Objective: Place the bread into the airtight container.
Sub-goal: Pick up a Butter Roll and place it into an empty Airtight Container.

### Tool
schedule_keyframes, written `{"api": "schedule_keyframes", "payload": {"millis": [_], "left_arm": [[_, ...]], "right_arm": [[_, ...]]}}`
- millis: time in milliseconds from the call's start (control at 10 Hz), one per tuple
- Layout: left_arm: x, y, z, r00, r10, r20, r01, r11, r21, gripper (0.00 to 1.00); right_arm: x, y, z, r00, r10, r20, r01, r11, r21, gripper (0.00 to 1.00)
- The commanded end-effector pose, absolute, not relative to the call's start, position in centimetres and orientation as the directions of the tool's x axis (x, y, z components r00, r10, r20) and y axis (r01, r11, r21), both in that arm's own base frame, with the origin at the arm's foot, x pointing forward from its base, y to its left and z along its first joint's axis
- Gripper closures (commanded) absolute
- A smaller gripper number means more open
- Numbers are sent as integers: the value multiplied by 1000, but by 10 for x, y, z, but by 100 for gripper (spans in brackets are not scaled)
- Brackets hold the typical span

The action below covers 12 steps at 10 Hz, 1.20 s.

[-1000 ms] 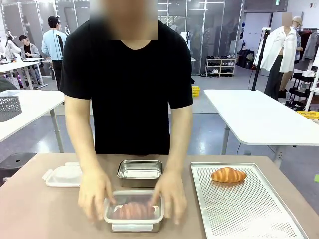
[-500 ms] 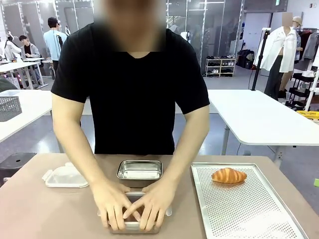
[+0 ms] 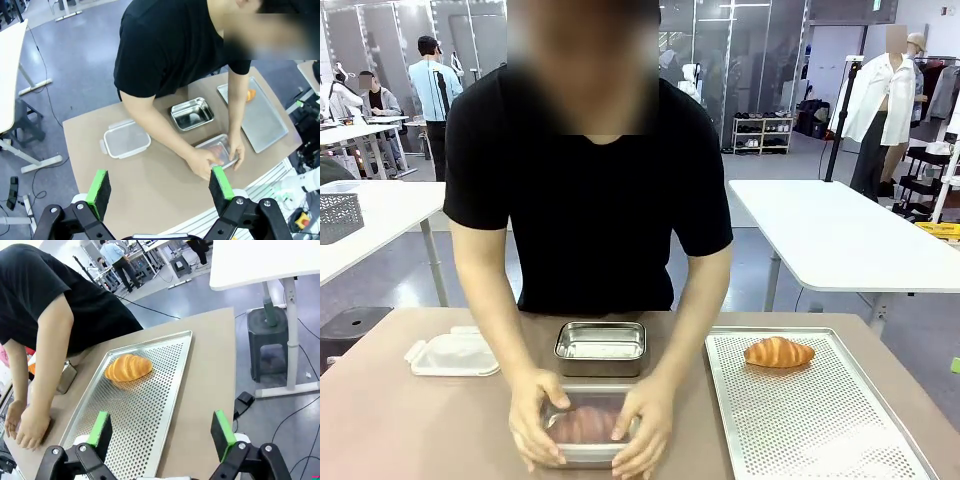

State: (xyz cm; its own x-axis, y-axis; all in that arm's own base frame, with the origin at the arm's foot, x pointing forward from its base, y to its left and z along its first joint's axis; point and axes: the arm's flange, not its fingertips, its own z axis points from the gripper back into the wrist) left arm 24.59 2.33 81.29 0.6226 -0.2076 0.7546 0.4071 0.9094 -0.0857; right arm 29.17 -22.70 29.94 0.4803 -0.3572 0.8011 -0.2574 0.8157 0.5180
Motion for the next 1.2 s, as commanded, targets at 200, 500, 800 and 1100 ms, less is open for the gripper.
{"api": "schedule_keyframes", "payload": {"millis": [200, 500, 800, 1100], "left_arm": [[246, 23, 814, 620, -210, 756, 416, 905, -90, 0], [246, 23, 814, 620, -210, 756, 416, 905, -90, 0], [246, 23, 814, 620, -210, 756, 416, 905, -90, 0], [246, 23, 814, 620, -210, 756, 416, 905, -90, 0]], "right_arm": [[294, -225, 302, 473, -388, 791, -245, 805, 541, 0], [294, -225, 302, 473, -388, 791, -245, 805, 541, 0], [294, -225, 302, 473, -388, 791, -245, 805, 541, 0], [294, -225, 302, 473, -388, 791, -245, 805, 541, 0]]}}
